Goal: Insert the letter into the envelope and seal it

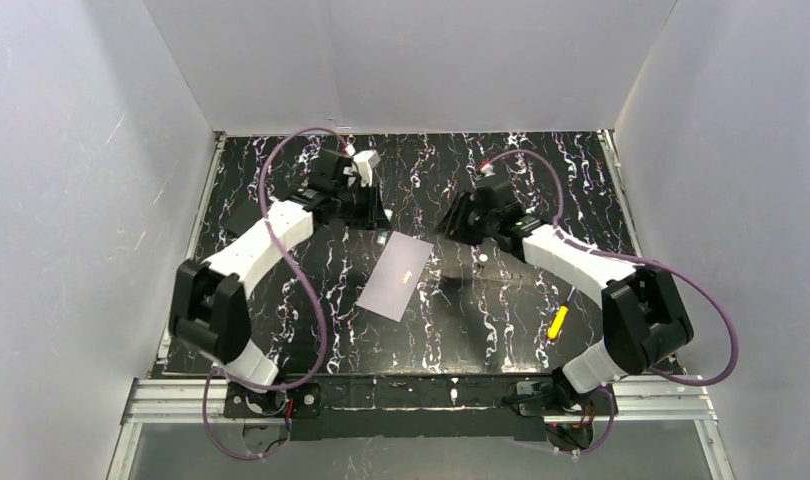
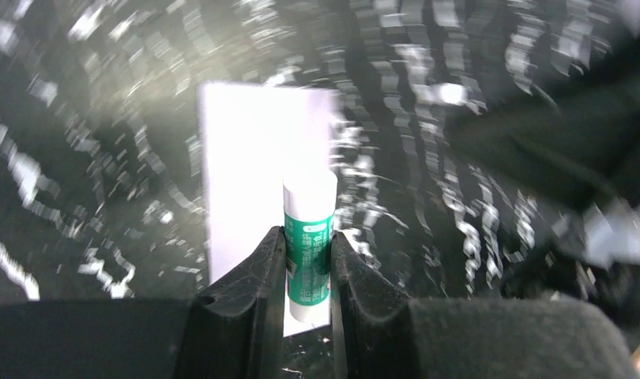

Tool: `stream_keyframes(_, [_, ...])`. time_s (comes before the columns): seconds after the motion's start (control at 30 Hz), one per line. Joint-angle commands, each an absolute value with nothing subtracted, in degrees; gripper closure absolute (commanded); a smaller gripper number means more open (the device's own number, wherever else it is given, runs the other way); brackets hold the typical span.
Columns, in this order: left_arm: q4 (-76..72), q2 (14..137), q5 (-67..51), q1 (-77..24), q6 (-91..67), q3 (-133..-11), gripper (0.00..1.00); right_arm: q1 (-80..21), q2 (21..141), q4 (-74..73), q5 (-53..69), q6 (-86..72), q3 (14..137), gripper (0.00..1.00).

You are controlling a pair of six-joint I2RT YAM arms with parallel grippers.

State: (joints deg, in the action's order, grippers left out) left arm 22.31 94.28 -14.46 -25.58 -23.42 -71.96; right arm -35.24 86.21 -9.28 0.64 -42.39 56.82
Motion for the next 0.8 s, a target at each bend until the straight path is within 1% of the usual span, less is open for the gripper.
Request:
stream_keyframes(0.0, [17.56,84.32,-40.30,-24.96,-3.14,-71.88,1.00,-27.79,81.65,9.24,20.16,-50.76,55.20,0.48])
stream_keyframes(0.03, [17.47,83.70,-41.64,-24.96,-1.67,-72.27,1.00,-27.56,80.96,11.77,21.71,-51.87,55.34,0.42])
stream_keyframes(0.1, [17.54,83.19,-43.62,-24.96,2.07,-73.17,1.00,-27.59,80.48,13.50,24.59,-53.96,57.03,0.32])
stream_keyframes(0.17, [18.25,83.30,-45.04,-24.97,4.44,-74.50,1.00,-27.60,79.82,14.31,25.40,-57.23,58.35,0.28])
stream_keyframes(0.23, [18.27,83.53,-45.06,-24.96,5.29,-75.35,1.00,-27.75,78.56,15.36,24.70,-59.48,58.97,0.27])
stream_keyframes(0.37, [18.00,83.75,-42.58,-24.96,5.80,-76.38,1.00,-29.77,77.32,10.20,21.85,-58.28,63.36,0.27])
stream_keyframes(0.6, [17.39,83.36,-41.65,-24.96,5.08,-76.77,1.00,-35.11,79.14,-3.38,10.25,-48.48,70.52,0.24])
stream_keyframes(0.7, [17.48,83.24,-41.66,-24.96,4.52,-76.68,1.00,-37.77,80.14,-4.44,6.93,-45.39,71.90,0.23])
stream_keyframes(0.77, [18.16,83.39,-41.85,-24.97,4.19,-77.09,1.00,-38.96,80.89,-3.96,5.83,-44.39,72.76,0.25])
